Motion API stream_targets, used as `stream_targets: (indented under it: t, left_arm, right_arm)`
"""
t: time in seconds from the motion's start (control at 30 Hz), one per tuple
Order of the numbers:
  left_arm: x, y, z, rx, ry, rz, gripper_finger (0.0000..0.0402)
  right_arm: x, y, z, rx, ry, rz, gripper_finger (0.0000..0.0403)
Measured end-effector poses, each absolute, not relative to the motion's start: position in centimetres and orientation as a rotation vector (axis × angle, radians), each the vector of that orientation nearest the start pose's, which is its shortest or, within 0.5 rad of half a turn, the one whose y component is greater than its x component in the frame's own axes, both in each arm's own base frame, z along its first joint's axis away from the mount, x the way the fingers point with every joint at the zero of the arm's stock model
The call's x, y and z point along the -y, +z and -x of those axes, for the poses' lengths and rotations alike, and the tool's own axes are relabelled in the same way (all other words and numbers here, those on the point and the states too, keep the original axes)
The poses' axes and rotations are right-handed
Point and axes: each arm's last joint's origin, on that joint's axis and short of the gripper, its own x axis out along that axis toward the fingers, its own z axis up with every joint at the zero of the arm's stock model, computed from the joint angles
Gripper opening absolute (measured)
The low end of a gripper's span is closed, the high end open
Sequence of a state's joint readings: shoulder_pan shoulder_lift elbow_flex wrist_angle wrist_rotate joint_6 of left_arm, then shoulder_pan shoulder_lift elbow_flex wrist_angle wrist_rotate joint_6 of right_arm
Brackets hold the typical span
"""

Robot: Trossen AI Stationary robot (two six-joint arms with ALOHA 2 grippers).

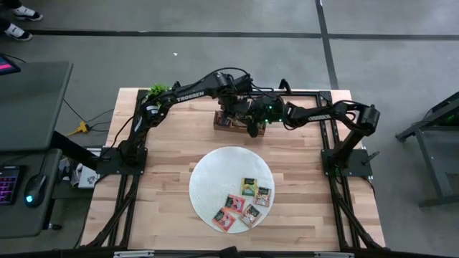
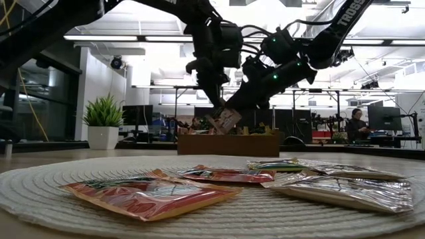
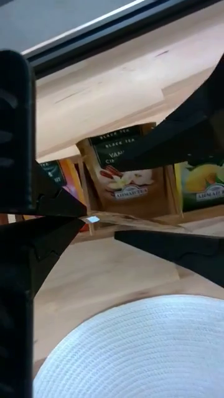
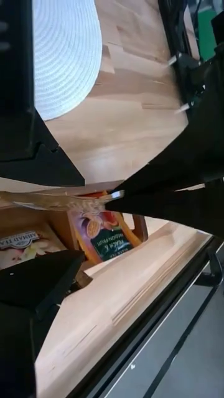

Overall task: Pick & Place Tea
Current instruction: Put the brown tea bag into the middle section of the wooden organizer

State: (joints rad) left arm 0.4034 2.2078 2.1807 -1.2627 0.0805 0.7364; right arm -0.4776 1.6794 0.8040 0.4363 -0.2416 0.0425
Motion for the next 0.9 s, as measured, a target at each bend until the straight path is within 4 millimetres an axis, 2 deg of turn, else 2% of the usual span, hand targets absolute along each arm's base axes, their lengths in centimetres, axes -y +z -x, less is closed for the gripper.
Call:
stream_targets:
  t: [0.23, 0.6, 0.9]
  left_arm:
    - [-17.53, 27.67, -41.72, -1.248, -0.194, -0.329, 0.0]
    - [-17.62, 27.72, -41.82, -1.225, -0.202, -0.322, 0.0]
    - [-18.22, 27.73, -41.65, -1.259, -0.135, -0.356, 0.0001]
  right_arm:
    - [14.98, 17.6, -30.38, -0.402, -0.244, -0.193, 0.0155]
    - [15.04, 17.87, -30.48, -0.375, -0.244, -0.158, 0.0011]
    - [15.51, 17.85, -30.24, -0.368, -0.292, -0.235, 0.0002]
